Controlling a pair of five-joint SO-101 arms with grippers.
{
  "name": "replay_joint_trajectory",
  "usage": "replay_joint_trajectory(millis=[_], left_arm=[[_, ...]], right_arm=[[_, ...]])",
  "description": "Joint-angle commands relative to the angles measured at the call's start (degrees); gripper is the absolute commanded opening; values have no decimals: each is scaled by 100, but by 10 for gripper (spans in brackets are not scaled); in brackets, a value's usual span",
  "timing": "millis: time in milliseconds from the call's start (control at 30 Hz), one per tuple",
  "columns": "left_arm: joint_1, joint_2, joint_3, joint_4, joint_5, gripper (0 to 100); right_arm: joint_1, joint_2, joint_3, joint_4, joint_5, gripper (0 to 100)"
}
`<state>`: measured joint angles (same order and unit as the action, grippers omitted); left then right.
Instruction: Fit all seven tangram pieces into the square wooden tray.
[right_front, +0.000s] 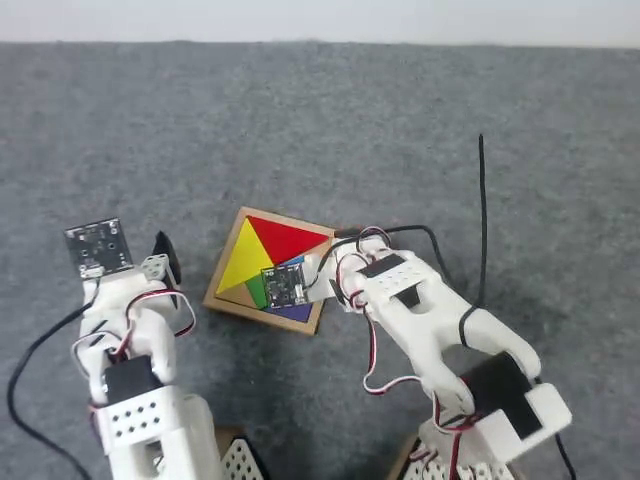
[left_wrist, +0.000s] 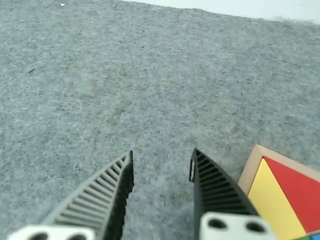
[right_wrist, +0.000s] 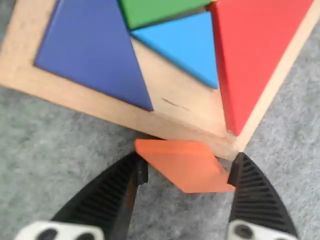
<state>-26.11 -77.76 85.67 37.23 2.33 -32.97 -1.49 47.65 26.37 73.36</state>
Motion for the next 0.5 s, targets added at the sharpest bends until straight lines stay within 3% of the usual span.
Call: replay_joint_trajectory(millis=[0, 267, 467], left_arm=[[-53, -18, -66, -141, -53, 177], [-53, -18, -66, -141, -62, 177], [-53, -18, -66, -141, -62, 177]], right_arm=[[-75, -4, -343, 48, -62, 186], [13, -13, -343, -163, -149, 0], [31, -233, -352, -347, -545, 7]])
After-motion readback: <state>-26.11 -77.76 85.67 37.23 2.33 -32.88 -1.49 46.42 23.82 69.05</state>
